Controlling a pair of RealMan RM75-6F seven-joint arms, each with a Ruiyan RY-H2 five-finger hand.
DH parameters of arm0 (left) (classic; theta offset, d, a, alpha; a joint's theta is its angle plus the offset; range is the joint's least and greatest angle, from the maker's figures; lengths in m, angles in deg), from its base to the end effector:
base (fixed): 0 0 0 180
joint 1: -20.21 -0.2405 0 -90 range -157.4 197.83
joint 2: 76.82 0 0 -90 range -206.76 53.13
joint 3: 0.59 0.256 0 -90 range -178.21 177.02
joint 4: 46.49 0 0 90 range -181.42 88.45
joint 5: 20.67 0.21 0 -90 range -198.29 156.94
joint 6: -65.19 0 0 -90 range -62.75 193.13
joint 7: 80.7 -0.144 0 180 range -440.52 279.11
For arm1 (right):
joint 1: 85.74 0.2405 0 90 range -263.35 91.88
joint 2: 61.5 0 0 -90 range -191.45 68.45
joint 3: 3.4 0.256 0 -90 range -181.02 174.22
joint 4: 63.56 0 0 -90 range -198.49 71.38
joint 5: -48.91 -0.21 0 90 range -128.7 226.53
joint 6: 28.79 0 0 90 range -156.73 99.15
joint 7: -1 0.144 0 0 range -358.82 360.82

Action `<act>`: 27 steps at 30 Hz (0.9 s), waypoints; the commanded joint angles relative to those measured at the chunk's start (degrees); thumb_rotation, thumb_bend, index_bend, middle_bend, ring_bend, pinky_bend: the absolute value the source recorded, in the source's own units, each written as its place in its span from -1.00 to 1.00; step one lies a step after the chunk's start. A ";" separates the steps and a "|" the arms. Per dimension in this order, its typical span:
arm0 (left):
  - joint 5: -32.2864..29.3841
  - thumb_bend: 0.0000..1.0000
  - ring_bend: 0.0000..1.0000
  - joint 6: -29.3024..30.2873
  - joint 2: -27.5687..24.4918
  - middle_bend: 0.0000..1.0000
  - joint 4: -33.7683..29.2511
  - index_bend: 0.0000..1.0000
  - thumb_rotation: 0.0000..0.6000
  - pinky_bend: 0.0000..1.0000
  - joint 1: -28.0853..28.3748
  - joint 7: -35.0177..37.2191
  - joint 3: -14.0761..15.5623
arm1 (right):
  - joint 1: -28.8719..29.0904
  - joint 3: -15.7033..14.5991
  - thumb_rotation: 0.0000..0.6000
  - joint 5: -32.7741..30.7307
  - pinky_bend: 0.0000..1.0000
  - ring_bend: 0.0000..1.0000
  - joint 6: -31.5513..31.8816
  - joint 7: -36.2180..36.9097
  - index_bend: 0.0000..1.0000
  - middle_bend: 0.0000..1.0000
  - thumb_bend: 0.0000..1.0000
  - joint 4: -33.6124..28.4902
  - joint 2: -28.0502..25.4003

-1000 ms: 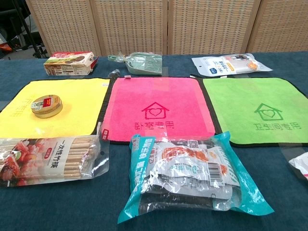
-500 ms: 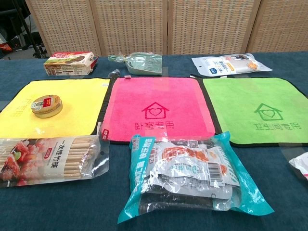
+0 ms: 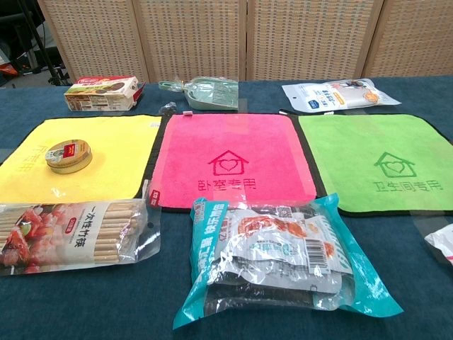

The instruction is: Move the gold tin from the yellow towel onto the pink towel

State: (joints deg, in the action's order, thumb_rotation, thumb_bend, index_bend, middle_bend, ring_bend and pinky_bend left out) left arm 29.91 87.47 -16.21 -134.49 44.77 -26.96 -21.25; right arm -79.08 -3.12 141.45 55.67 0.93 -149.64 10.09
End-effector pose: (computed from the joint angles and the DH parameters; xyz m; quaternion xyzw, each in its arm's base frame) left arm -0.3094 0.3174 0.1233 -0.2206 -0.8443 -0.3971 0.2841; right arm -0.3030 -0.1806 0.1125 0.6411 -0.3739 0.4056 0.5336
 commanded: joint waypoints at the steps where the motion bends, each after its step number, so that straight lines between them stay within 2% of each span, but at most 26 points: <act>1: -0.29 -0.58 -1.00 -1.62 1.53 -1.00 2.28 -0.89 1.00 -1.00 0.42 0.77 -0.70 | 0.05 -0.01 1.00 0.02 -0.85 -1.00 -0.07 0.03 -0.70 -1.00 -0.27 0.02 0.03; 17: 1.77 -0.57 -1.00 -4.53 5.65 -1.00 5.15 -0.89 1.00 -1.00 0.96 1.22 -4.65 | 0.12 -0.16 1.00 0.20 -0.85 -1.00 -0.16 -0.09 -0.70 -1.00 -0.27 0.23 0.23; 27: 1.66 -0.58 -1.00 -5.64 8.14 -1.00 6.04 -0.89 1.00 -1.00 2.48 0.18 -5.82 | 0.14 -0.16 1.00 0.37 -0.85 -1.00 0.01 0.04 -0.70 -1.00 -0.27 0.18 0.31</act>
State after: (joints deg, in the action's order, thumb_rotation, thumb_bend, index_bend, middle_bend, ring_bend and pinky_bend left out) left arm 31.66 81.90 -8.23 -128.54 47.11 -26.65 -27.01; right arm -78.93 -3.28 141.81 55.67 0.97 -149.45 10.40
